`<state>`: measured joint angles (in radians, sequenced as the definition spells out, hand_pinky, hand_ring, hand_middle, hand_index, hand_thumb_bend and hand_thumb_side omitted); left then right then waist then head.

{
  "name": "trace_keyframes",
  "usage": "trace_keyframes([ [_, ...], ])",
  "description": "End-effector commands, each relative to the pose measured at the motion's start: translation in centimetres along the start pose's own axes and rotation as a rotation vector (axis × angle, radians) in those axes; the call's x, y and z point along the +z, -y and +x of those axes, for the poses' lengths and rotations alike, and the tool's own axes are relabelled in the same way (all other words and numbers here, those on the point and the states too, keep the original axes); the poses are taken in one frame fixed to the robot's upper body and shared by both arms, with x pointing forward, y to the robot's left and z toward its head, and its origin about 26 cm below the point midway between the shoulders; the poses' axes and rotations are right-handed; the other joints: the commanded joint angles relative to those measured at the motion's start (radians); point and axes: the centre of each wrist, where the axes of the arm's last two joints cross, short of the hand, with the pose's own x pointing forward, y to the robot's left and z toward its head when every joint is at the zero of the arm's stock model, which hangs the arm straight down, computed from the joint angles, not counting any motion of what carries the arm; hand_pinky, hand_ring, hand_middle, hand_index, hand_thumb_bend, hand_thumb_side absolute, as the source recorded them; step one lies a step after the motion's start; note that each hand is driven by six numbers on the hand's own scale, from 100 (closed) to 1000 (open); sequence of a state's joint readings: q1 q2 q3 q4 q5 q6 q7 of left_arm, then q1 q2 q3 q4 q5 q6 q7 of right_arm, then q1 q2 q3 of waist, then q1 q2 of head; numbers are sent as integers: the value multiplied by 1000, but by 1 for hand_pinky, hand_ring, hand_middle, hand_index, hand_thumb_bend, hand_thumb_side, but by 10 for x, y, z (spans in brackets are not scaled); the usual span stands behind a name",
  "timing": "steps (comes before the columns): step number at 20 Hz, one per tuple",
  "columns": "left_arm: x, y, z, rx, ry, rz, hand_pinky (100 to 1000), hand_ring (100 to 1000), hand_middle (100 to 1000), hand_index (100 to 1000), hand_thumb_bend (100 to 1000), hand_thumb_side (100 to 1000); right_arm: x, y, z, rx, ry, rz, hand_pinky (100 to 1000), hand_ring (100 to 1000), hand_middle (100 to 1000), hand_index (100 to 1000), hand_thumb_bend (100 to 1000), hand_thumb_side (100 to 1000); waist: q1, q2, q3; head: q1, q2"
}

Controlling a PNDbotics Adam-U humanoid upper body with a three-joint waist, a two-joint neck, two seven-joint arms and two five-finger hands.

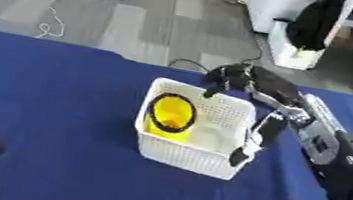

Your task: Pick up objects on the table and place them in the box.

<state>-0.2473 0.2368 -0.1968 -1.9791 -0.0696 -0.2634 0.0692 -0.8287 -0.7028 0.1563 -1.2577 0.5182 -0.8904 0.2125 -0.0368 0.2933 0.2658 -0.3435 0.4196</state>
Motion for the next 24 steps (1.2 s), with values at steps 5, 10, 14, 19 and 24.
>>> trace_keyframes([
  [5, 1, -5, 5, -9, 3, -2, 684, 638, 604, 812, 190, 836, -6, 13, 10, -15, 81, -22, 669, 719, 762, 742, 1000, 780, 15, -53, -17, -15, -5],
  [10, 5, -10, 3, -28, -14, 0, 689, 638, 607, 811, 188, 826, -4, 11, 21, -57, 122, -27, 685, 725, 758, 741, 1000, 793, 26, -89, -44, -14, 8],
  [14, 9, -13, 2, -40, -34, 7, 691, 638, 608, 811, 187, 822, -1, 9, 29, -90, 151, -31, 688, 725, 755, 739, 1000, 803, 35, -122, -76, -5, 22],
  [19, 12, -16, 2, -47, -51, 9, 693, 639, 609, 812, 188, 819, 5, 9, 39, -137, 184, -54, 683, 721, 751, 740, 1000, 802, 41, -152, -106, 0, 29],
  [24, 14, -18, 1, -52, -67, 11, 699, 639, 611, 811, 187, 814, 16, 4, 45, -185, 189, -61, 662, 706, 750, 747, 1000, 785, 44, -174, -126, 11, 33],
])
